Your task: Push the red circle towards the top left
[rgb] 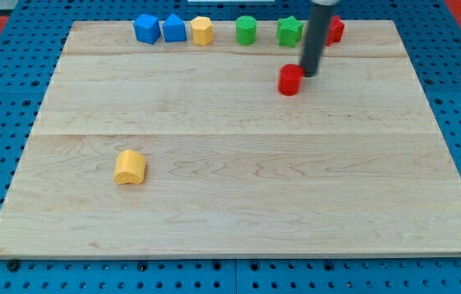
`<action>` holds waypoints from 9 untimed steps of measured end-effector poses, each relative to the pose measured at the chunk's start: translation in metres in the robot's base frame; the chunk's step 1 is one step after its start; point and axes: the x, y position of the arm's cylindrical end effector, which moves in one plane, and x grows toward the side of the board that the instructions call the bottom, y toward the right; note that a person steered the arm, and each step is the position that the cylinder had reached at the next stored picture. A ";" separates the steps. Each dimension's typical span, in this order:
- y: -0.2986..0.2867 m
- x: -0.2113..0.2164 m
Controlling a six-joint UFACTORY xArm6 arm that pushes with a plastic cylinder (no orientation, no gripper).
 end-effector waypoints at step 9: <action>-0.241 -0.019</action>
